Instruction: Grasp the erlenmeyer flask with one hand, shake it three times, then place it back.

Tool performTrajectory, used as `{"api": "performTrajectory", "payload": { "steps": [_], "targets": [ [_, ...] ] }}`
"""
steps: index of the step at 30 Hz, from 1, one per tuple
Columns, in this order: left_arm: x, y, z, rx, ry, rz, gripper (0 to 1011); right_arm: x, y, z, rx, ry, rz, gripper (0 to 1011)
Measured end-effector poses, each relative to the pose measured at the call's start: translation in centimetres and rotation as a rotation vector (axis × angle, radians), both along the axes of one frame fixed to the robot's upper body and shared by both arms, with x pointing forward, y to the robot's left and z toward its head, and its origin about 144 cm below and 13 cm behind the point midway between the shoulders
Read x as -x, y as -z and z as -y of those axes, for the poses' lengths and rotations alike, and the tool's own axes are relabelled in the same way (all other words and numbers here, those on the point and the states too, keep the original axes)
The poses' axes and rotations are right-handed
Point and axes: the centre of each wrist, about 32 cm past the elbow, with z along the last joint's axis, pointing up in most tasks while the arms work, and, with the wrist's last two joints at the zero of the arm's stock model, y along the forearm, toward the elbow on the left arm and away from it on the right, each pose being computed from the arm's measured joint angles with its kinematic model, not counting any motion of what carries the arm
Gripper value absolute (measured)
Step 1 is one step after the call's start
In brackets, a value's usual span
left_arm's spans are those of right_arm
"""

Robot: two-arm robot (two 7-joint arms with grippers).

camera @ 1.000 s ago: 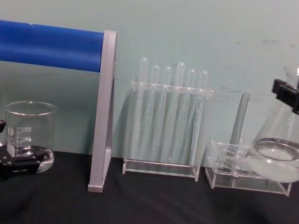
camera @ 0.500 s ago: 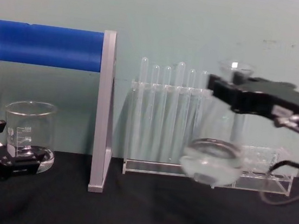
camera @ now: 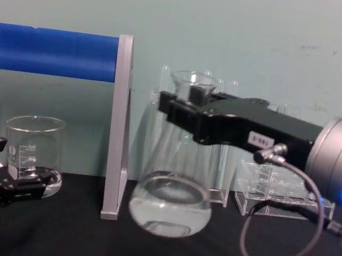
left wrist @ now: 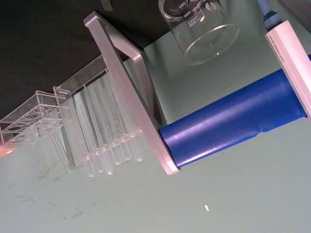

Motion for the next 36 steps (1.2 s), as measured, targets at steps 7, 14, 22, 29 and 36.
{"api": "performTrajectory", "payload": {
  "steps": [7, 14, 22, 29, 36],
  "targets": [
    [0.0, 0.0, 0.0, 0.0, 0.0, 0.0, 1001, 0.6, 0.2, -0.6, 0.01, -0.07, -0.009, 450],
    [0.0, 0.0, 0.0, 0.0, 0.0, 0.0, 1001, 0.8, 0.3, -0.8, 0.015, -0.095, -0.009, 450],
    [0.0, 0.0, 0.0, 0.0, 0.0, 0.0, 1001, 0.2, 0.1, -0.1, 0.013, -0.045, 0.003, 450],
    [0.0, 0.0, 0.0, 0.0, 0.0, 0.0, 1001, -1.0, -0.1, 1.8, 0.01, 0.072, 0.017, 450],
    [0.0, 0.0, 0.0, 0.0, 0.0, 0.0, 1001, -2.1, -0.3, 4.2, 0.019, 0.207, 0.033, 450]
  ]
}}
